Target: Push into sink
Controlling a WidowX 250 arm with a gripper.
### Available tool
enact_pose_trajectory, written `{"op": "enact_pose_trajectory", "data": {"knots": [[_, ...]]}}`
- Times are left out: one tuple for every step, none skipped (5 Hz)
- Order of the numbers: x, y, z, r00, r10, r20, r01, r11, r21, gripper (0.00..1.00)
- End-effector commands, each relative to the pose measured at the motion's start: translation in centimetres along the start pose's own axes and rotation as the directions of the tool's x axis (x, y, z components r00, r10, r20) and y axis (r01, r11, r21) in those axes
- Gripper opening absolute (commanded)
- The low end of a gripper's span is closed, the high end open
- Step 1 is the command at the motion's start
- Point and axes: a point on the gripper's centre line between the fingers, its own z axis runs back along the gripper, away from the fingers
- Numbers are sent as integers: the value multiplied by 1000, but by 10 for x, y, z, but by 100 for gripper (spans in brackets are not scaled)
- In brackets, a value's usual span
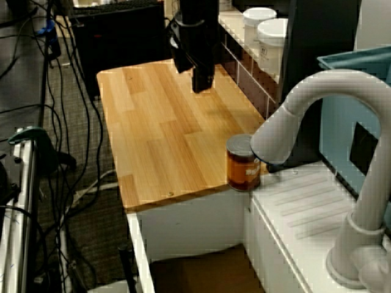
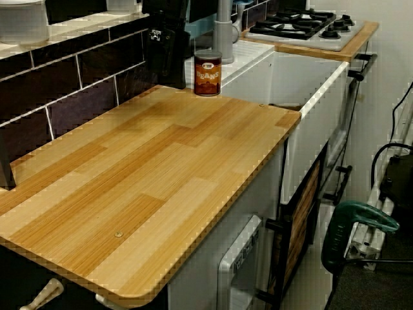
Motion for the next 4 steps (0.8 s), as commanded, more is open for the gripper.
{"op": "enact_pose_trajectory", "data": {"knots": [[-7, -35, 4, 998, 13, 62, -11, 999, -31, 100], [-10, -42, -2, 997, 19, 71, -17, 999, -31, 100], [-10, -44, -11, 998, 22, 67, -20, 1000, -24, 100], [-4, -43, -14, 997, 39, 71, -37, 999, -31, 100]]}}
